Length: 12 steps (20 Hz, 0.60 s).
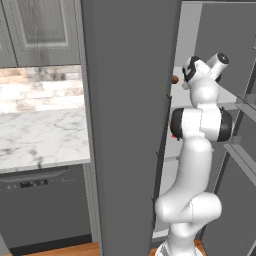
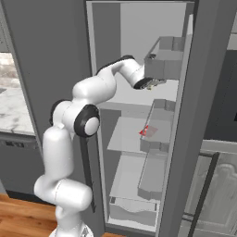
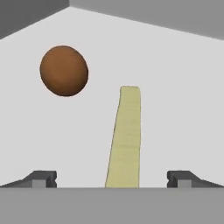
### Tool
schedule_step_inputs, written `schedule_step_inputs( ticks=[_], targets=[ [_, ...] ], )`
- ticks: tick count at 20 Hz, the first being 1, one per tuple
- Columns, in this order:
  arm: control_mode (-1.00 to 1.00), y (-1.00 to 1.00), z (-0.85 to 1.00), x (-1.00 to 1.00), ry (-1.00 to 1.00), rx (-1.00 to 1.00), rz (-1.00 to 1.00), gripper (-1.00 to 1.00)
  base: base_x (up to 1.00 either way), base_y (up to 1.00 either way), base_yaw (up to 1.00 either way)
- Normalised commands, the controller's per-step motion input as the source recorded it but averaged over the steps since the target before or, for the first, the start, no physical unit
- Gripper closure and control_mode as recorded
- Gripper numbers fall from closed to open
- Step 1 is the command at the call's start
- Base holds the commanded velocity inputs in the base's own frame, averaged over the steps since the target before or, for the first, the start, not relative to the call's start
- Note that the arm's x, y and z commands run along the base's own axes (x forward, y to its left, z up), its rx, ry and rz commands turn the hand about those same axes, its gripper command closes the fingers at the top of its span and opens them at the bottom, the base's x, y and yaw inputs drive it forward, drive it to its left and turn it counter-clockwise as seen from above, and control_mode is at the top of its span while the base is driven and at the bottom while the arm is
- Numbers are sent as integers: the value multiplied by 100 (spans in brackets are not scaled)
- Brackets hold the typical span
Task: Pick the egg and butter from the fridge and place them by the bowl for mixing.
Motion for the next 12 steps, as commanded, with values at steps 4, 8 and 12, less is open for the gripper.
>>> schedule_step_inputs(
  ticks=[4,8,12],
  targets=[
    [-100,-3,-12,24,8,0,4,-100,0,0,0],
    [-100,0,-24,-4,15,0,3,100,0,0,0],
    [-100,5,-35,-30,14,-1,1,100,0,0,0]
  ],
)
